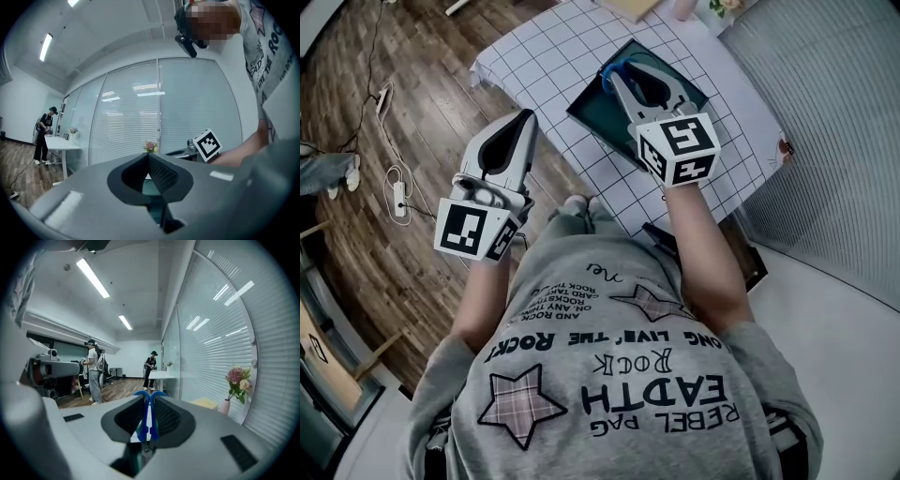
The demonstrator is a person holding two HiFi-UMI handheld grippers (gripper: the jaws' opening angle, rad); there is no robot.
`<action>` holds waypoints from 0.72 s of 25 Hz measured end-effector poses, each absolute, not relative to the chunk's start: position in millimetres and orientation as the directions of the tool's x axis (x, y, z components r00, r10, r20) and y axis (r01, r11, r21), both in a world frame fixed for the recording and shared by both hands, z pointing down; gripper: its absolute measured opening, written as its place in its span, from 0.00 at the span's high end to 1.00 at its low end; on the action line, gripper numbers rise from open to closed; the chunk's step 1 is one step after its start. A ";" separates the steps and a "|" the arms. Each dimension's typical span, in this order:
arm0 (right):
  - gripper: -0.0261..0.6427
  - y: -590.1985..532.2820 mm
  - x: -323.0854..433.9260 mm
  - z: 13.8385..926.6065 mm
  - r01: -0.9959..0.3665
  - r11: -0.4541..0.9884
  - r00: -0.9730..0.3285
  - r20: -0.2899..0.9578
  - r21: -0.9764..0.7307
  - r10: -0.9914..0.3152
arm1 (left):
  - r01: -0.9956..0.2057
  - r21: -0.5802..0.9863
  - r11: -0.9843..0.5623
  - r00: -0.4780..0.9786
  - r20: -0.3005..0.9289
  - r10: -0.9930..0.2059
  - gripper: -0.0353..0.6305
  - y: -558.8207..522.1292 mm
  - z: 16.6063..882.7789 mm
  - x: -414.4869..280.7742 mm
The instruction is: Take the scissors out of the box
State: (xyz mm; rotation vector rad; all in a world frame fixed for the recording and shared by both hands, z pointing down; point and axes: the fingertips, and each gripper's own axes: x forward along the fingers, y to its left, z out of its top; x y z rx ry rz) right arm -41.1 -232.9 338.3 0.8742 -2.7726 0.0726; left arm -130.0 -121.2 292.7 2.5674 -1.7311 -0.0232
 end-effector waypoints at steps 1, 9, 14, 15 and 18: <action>0.84 -231.9 -39.6 333.9 -0.573 0.819 -0.797 0.222 0.019 -0.562 | -0.926 0.044 -0.376 0.377 0.011 -0.926 0.94 -121.2 291.8 -130.0; 0.84 -224.2 -22.6 297.7 -0.596 0.803 -0.797 0.121 0.005 -0.592 | -0.919 0.028 -0.394 0.394 -0.001 -0.919 0.94 -123.0 283.5 -127.6; 0.84 -217.1 -13.3 273.8 -0.610 0.793 -0.791 0.067 0.000 -0.608 | -0.915 0.023 -0.404 0.404 -0.008 -0.915 0.94 -123.7 278.1 -128.7; 0.84 -215.5 -11.5 269.7 -0.611 0.792 -0.791 0.058 0.001 -0.610 | -0.914 0.022 -0.406 0.406 -0.009 -0.914 0.94 -124.1 277.3 -128.5; 0.84 -210.5 -5.2 259.6 -0.616 0.788 -0.787 0.032 0.010 -0.616 | -0.909 0.018 -0.416 0.416 -0.009 -0.909 0.94 -125.2 276.9 -126.3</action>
